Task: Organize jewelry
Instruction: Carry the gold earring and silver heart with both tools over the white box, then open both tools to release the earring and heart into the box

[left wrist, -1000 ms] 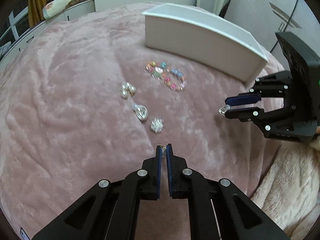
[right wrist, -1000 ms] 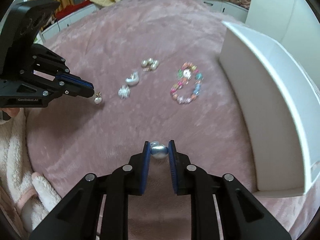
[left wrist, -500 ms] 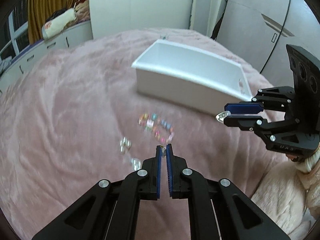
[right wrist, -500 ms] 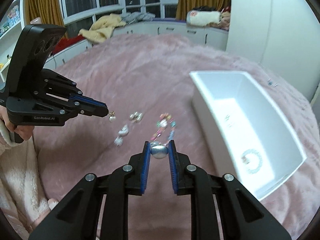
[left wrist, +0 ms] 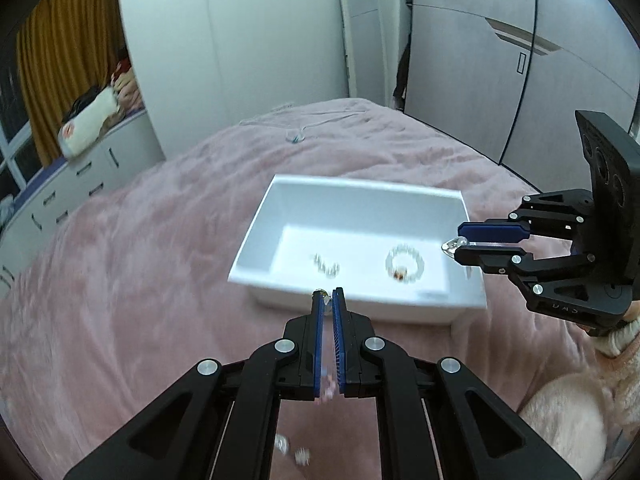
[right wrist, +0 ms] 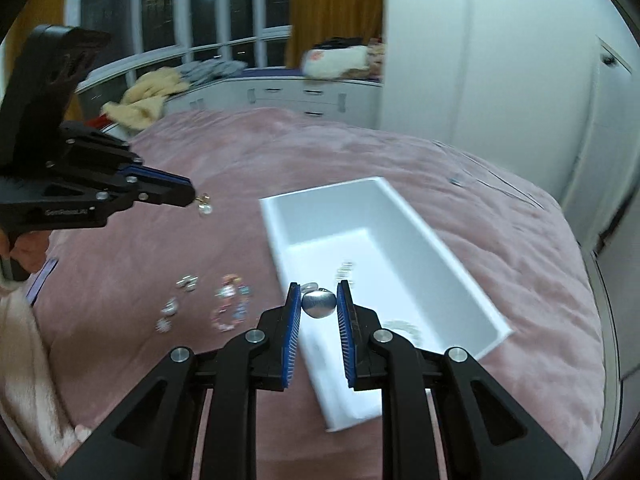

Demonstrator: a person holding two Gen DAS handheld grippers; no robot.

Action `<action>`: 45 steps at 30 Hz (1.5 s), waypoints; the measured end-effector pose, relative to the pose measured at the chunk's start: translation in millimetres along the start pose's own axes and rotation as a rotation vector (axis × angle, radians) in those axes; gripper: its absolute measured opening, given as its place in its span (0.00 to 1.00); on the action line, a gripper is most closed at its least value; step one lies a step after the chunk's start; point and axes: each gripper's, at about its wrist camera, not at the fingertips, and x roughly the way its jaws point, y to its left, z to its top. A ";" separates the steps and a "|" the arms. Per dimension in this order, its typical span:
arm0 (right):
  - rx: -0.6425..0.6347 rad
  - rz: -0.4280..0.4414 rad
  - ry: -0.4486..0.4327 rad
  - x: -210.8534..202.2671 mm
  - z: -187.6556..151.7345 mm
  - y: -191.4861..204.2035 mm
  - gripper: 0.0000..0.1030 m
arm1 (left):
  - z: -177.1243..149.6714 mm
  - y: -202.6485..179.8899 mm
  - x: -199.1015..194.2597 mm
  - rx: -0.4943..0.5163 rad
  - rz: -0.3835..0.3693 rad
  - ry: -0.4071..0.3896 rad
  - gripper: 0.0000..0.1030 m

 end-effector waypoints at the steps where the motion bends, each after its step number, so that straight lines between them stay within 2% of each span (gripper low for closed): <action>1: 0.014 -0.012 0.003 2.0 1.5 -4.8 0.18 | 8.1 -2.1 6.1 0.005 0.000 0.003 0.10; 5: 0.070 -0.054 0.030 10.3 6.2 -31.1 0.18 | 33.7 -6.0 36.3 0.012 -0.002 0.032 0.10; 12: 0.090 -0.073 0.098 43.8 12.0 -51.4 0.18 | 61.9 -4.5 112.3 0.004 0.004 0.152 0.10; 18: 0.082 -0.082 0.143 67.8 7.4 -58.8 0.18 | 62.4 4.2 162.8 -0.017 0.031 0.245 0.10; 26: 0.099 -0.092 0.211 99.4 -5.8 -64.2 0.18 | 56.2 15.2 201.5 -0.074 0.054 0.284 0.10; 32: 0.115 -0.085 0.230 108.2 -11.5 -64.9 0.19 | 49.7 16.7 213.3 -0.089 0.063 0.291 0.11; 33: 0.118 -0.082 0.233 108.8 -11.9 -64.6 0.20 | 49.4 15.7 213.2 -0.088 0.061 0.287 0.12; 35: 0.113 -0.097 0.229 107.9 -11.4 -63.5 0.22 | 49.3 14.5 211.1 -0.083 0.059 0.277 0.29; 40: 0.092 -0.107 0.210 102.8 -8.0 -58.4 0.50 | 49.6 16.5 192.9 -0.105 0.056 0.216 0.49; 43: 0.081 -0.107 0.199 98.4 -6.0 -53.5 0.61 | 48.6 19.7 175.5 -0.120 0.046 0.170 0.55; 45: 0.072 -0.111 0.194 96.0 -4.8 -49.9 0.61 | 47.1 23.8 161.9 -0.128 0.047 0.147 0.60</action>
